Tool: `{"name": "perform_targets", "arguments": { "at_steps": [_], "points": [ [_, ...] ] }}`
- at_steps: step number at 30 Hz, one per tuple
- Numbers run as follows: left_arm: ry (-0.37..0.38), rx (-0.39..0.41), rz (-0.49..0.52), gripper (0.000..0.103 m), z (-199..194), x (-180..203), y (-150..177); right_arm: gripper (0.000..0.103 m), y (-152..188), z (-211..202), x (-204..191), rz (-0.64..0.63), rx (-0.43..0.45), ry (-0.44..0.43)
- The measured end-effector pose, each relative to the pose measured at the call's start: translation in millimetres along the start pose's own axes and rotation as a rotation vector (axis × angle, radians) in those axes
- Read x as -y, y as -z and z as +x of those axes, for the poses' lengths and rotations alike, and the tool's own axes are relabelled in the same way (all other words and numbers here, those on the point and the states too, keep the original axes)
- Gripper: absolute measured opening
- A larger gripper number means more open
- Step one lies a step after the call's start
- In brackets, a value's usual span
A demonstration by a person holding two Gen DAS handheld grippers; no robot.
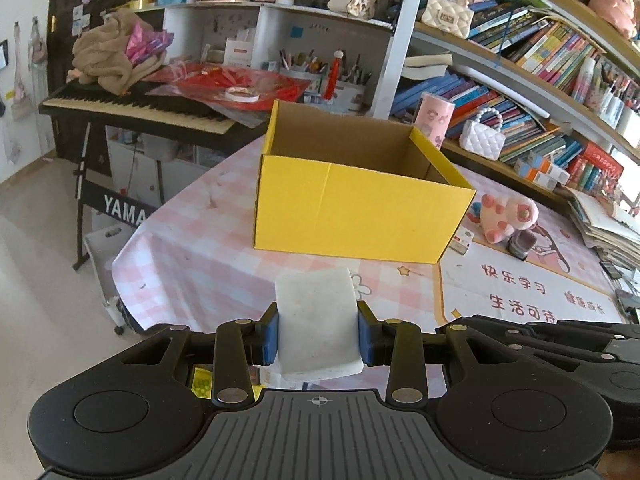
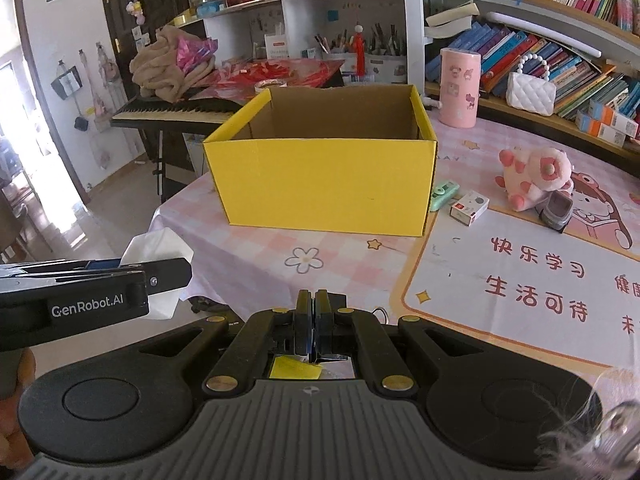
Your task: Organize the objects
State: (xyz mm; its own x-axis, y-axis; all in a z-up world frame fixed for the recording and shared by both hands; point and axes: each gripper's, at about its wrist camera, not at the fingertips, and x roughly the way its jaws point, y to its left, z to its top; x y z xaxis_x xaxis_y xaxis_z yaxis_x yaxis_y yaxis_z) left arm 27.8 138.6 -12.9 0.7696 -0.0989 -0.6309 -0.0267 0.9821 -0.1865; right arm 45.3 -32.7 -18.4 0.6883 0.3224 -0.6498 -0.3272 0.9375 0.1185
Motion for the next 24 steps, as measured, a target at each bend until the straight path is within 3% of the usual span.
{"name": "perform_targets", "arguments": {
  "at_steps": [24],
  "points": [
    [0.068, 0.001, 0.043, 0.035, -4, -5, 0, 0.002, 4, -7, -19, 0.013, 0.006, 0.044]
  ]
}}
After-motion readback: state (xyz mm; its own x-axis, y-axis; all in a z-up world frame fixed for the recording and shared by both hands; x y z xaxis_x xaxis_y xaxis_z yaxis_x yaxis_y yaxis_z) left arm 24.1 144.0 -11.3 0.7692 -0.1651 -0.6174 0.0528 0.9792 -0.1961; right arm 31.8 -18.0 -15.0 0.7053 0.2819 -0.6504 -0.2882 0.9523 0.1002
